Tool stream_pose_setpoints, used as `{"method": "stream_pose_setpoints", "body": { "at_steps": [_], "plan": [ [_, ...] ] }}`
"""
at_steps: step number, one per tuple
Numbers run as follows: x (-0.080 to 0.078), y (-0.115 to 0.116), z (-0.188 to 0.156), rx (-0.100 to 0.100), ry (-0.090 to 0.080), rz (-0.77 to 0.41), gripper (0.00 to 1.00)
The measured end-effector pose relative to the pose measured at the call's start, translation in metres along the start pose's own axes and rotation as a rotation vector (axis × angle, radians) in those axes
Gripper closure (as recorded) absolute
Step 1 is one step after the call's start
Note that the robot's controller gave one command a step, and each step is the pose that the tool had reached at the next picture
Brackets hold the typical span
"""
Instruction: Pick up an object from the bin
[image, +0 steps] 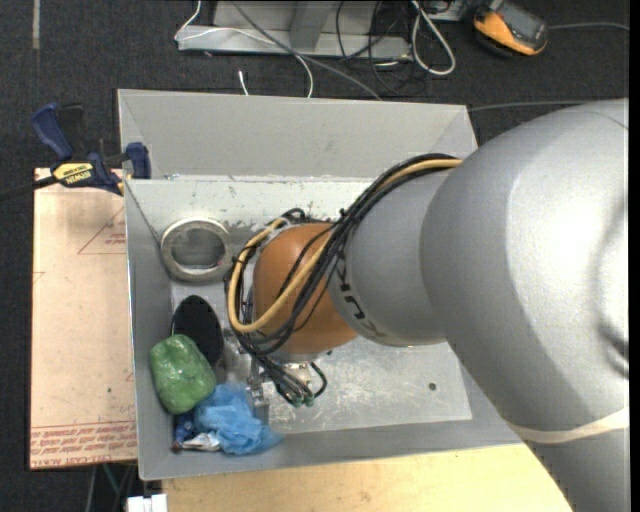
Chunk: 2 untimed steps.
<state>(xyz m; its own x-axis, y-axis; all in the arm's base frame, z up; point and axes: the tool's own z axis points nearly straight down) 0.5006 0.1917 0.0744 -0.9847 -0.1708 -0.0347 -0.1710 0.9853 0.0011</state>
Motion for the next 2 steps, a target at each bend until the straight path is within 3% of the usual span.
{"method": "stream_pose_setpoints", "body": {
  "at_steps": [1, 2],
  "plan": [
    [-0.0012, -0.0146, 0.0029, -0.004, -0.005, -0.287, 0.00],
    [-0.0003, -0.0067, 0.0033, 0.007, -0.002, -0.228, 0.00]
  ]
}}
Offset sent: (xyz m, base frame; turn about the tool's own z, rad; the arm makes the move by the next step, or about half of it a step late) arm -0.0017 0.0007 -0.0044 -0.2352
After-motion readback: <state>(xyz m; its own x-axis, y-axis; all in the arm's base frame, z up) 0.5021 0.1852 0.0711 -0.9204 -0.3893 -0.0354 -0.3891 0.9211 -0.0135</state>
